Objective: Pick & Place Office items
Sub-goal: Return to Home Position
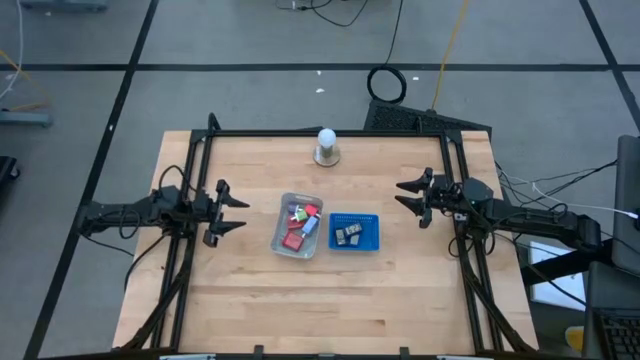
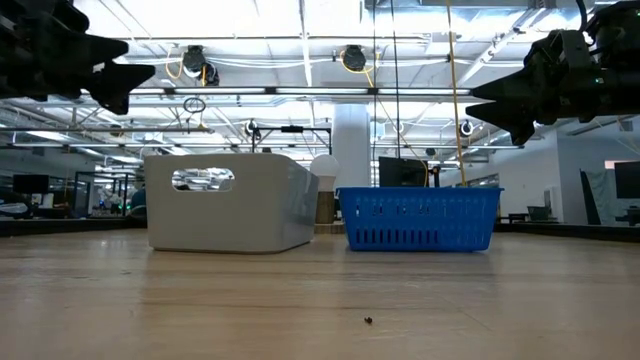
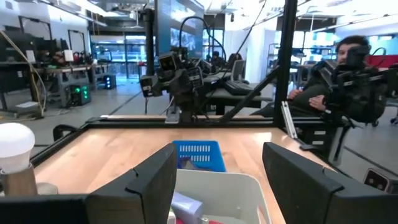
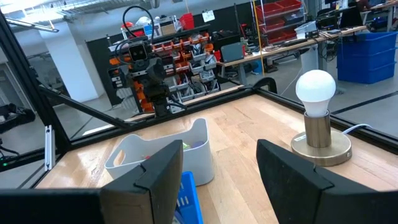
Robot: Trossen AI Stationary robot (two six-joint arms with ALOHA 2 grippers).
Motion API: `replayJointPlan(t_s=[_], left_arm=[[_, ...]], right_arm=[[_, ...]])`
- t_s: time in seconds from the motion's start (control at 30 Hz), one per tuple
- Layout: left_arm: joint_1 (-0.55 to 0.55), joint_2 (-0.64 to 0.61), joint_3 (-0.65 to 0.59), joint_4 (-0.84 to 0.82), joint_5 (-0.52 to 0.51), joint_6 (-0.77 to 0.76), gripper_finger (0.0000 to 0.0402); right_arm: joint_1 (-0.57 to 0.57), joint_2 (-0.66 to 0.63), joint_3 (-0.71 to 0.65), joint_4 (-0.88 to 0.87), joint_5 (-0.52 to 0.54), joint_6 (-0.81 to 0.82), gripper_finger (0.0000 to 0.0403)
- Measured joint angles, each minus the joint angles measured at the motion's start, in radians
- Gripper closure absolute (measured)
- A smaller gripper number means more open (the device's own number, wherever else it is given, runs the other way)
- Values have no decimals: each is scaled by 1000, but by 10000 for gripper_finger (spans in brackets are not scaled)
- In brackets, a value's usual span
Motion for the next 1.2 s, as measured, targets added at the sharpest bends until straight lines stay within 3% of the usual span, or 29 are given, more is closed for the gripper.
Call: replayJointPlan(t_s=[0.43,0.93,1.2], left_arm=[[0,6,0,-33,-1,-5,187],[0,7,0,-52,-1,-73,165],[0,7,0,-59,-2,-55,177]], right_arm=[[0,0,0,0,0,0,206],[0,0,0,0,0,0,206],[0,0,0,0,0,0,206]])
